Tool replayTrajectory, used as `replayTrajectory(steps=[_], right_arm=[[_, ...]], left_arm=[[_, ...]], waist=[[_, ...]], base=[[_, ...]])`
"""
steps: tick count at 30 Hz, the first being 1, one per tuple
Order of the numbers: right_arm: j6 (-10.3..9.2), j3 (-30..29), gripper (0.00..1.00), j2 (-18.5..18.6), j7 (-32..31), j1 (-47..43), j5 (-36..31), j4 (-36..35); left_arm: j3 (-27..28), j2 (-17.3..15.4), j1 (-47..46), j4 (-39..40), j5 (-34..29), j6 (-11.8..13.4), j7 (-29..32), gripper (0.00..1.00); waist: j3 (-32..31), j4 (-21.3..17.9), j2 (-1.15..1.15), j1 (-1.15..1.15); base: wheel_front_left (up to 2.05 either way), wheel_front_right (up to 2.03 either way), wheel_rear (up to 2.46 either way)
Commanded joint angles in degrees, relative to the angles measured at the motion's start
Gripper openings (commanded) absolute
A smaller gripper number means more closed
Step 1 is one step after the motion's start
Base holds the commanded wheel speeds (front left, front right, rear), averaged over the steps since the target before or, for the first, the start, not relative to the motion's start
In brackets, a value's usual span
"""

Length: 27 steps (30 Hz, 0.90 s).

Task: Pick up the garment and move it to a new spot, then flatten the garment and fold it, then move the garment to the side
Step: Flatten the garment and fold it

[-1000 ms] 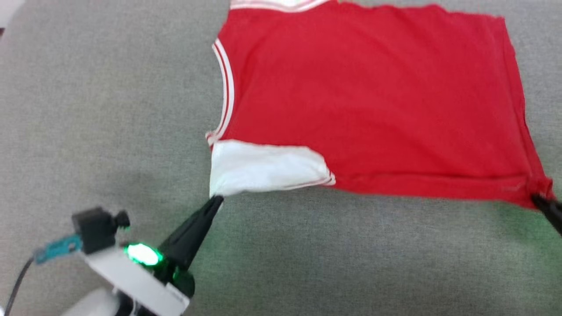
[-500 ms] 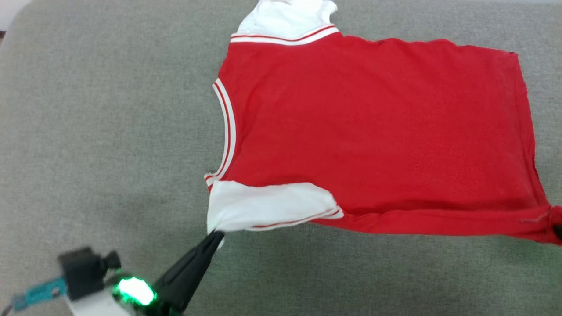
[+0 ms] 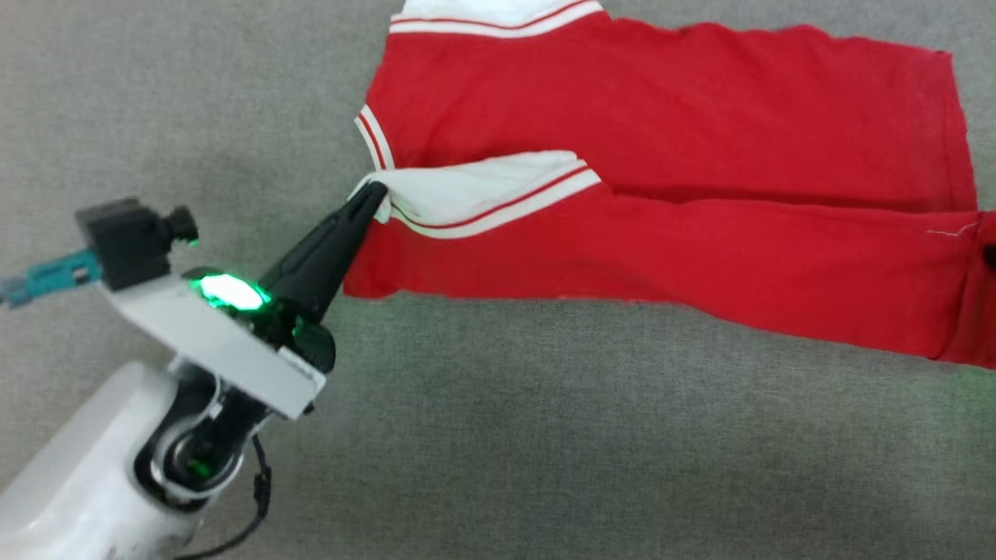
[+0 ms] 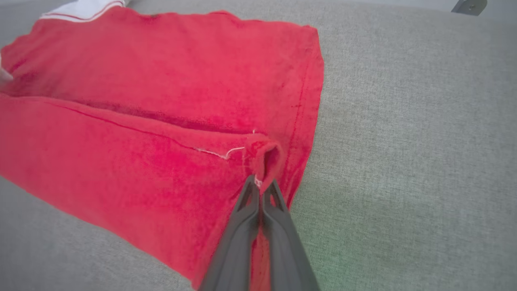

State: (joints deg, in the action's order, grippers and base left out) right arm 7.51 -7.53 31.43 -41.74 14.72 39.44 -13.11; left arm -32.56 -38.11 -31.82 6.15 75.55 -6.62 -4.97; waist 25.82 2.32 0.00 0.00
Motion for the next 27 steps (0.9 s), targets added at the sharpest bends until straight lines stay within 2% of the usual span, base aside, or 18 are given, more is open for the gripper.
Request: replayTrajectory(steps=[1, 8, 17, 18, 20, 21, 22, 23, 27], right_arm=[[-0.04, 0.4, 0.0, -0.2, 0.3, 0.5, -0.1, 0.4], [-0.04, 2.3, 0.0, -1.3, 3.9, 3.3, -1.0, 4.2], [-0.05, 6.7, 0.0, -2.0, 8.1, 6.4, -2.2, 10.4], [-0.05, 7.1, 0.0, -2.1, 8.6, 6.6, -2.2, 10.9], [-0.05, 7.9, 0.0, -2.1, 9.4, 6.8, -2.3, 11.6], [-0.04, 8.2, 0.29, -2.0, 10.2, 6.9, -2.6, 11.9], [-0.04, 8.5, 0.78, -1.8, 10.8, 7.0, -2.9, 12.0], [-0.04, 8.8, 1.0, -1.7, 11.4, 6.9, -3.2, 12.2], [-0.04, 9.1, 1.0, -1.9, 14.0, 6.6, -3.8, 12.3]], left_arm=[[-0.2, -0.1, -0.4, -1.0, -0.7, -0.3, 0.3, 0.0], [-1.8, 4.0, -4.2, -11.1, -2.6, -0.8, -2.9, 0.0], [-5.9, 5.8, -7.2, -21.2, -6.7, -0.9, -5.8, 0.0], [-6.1, 5.8, -7.4, -22.2, -7.0, -0.9, -5.9, 0.08], [-7.0, 5.3, -7.9, -24.4, -8.6, -0.7, -6.1, 0.7], [-7.3, 5.0, -8.3, -25.4, -9.3, -0.7, -6.3, 1.0], [-7.5, 4.7, -8.6, -26.1, -9.8, -0.7, -6.4, 1.0], [-7.7, 4.7, -8.6, -26.3, -9.9, -0.7, -6.4, 1.0], [-8.4, 2.4, -10.2, -25.9, -12.0, -0.3, -5.0, 1.0]], waist=[[1.4, -0.1, 0.0, 0.0], [5.1, -0.5, 0.0, 0.0], [6.1, -1.2, 0.0, 0.0], [5.9, -1.2, 0.0, 0.0], [5.3, -1.3, 0.0, 0.0], [4.9, -1.3, 0.0, 0.0], [4.4, -1.3, 0.0, 0.0], [3.9, -1.3, 0.0, 0.0], [1.1, -1.4, 0.0, 0.0]], base=[[0.0, 0.0, 0.0], [0.0, 0.0, 0.0], [0.0, 0.0, 0.0], [0.0, 0.0, 0.0], [0.0, 0.0, 0.0], [0.0, 0.0, 0.0], [0.0, 0.0, 0.0], [0.0, 0.0, 0.0], [0.0, 0.0, 0.0]])
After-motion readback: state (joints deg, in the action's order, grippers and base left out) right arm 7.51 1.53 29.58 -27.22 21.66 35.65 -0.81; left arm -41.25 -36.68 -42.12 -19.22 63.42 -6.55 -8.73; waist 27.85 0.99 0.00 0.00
